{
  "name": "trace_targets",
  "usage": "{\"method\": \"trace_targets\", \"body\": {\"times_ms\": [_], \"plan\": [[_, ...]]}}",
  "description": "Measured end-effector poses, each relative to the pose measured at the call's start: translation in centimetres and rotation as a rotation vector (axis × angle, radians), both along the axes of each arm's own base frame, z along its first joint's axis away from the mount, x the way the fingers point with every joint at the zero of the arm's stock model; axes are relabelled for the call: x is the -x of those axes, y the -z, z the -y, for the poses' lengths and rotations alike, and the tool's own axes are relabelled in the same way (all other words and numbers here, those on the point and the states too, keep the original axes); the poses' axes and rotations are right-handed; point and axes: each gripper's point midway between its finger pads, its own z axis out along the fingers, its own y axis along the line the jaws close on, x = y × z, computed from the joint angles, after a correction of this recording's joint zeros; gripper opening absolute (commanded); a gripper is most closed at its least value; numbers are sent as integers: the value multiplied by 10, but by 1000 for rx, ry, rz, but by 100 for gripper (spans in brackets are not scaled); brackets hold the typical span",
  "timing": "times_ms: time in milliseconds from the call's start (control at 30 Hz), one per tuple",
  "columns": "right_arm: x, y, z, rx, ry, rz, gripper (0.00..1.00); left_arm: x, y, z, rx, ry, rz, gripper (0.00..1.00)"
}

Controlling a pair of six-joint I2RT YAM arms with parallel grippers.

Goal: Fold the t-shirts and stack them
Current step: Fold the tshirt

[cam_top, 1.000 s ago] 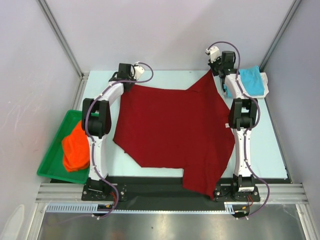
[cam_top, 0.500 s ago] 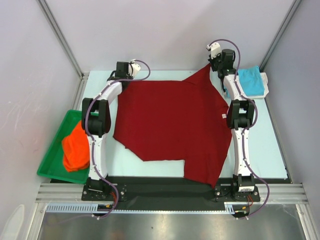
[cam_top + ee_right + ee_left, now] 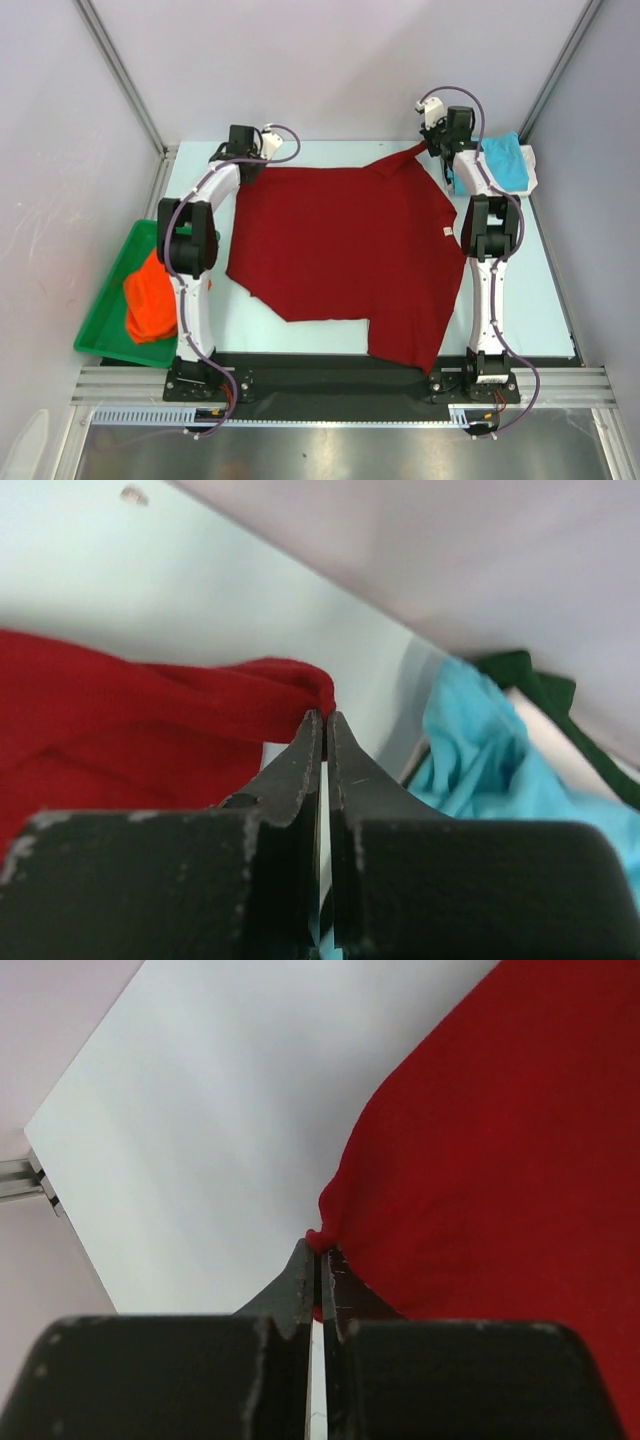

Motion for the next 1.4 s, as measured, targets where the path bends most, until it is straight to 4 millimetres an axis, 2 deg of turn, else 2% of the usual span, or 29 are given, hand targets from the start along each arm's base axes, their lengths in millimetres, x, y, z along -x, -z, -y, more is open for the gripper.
{"method": "trace_targets", "body": {"times_ms": [133,300,367,500,800,933,1167,1400], "plan": [[18,-16,3,4,-14,-34,0,16,-16,5,29,34,-9,0],[45,-55,0,2,-40,-41,0,32,-40,11,60,81,8,0],[59,-71,-2,-2,-49,-37,0,41,-45,13,72,96,16,1],[87,-90,-5,-10,-64,-48,0,59,-46,14,83,115,8,0],[158,-88,-8,-31,-78,-144,0,80,-27,9,93,125,-37,0],[184,-91,-9,-40,-77,-161,0,80,-31,4,94,119,-28,0],[214,-104,-10,-51,-78,-151,0,78,-40,-1,105,114,0,0],[237,-101,-11,-60,-77,-171,0,91,-28,-1,111,119,-38,0]]}}
